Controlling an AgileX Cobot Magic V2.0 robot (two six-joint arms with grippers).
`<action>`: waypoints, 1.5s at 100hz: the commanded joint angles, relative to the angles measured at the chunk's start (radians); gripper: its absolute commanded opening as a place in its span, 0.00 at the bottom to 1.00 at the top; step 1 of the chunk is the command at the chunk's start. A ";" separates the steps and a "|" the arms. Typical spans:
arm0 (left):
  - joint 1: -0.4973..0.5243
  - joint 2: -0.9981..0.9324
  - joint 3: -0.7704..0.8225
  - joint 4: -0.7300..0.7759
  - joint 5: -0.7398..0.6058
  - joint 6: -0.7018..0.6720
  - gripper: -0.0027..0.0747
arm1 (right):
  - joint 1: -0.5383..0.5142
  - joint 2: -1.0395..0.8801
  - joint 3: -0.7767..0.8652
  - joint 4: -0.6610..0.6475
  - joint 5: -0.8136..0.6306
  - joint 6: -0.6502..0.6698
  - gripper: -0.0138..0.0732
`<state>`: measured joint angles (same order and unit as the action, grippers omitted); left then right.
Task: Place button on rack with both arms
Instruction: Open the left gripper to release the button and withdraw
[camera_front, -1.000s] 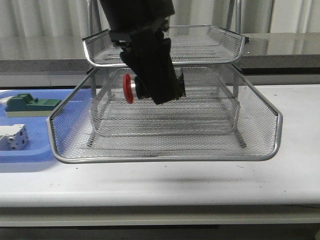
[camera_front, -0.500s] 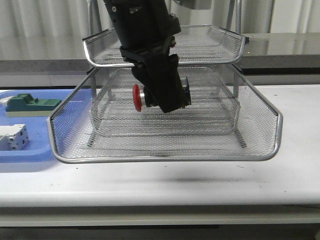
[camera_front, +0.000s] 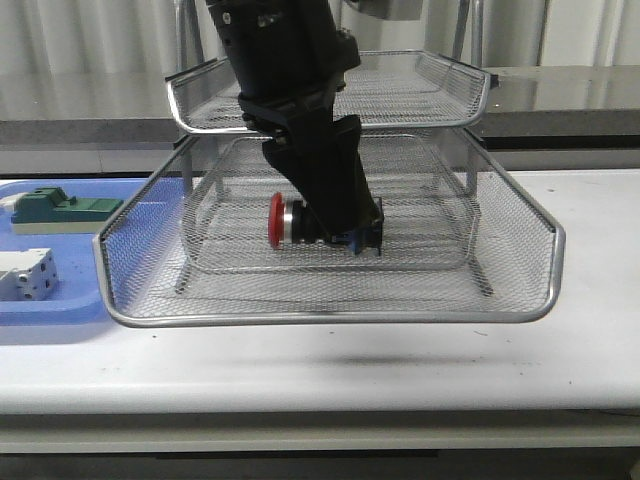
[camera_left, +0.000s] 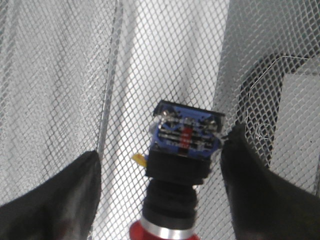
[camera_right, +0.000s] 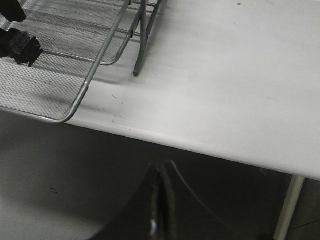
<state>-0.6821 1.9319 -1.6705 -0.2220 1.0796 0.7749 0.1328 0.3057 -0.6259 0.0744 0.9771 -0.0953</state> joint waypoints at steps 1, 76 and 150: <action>-0.005 -0.057 -0.029 -0.023 -0.020 -0.012 0.67 | 0.001 0.010 -0.034 0.003 -0.061 -0.001 0.08; 0.263 -0.401 -0.051 -0.032 0.010 -0.133 0.67 | 0.001 0.010 -0.034 0.003 -0.061 -0.001 0.08; 0.751 -0.880 0.507 -0.199 -0.365 -0.136 0.67 | 0.001 0.010 -0.034 0.003 -0.061 -0.001 0.08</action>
<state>0.0687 1.1274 -1.2252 -0.3614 0.8551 0.6440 0.1328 0.3057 -0.6259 0.0744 0.9790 -0.0953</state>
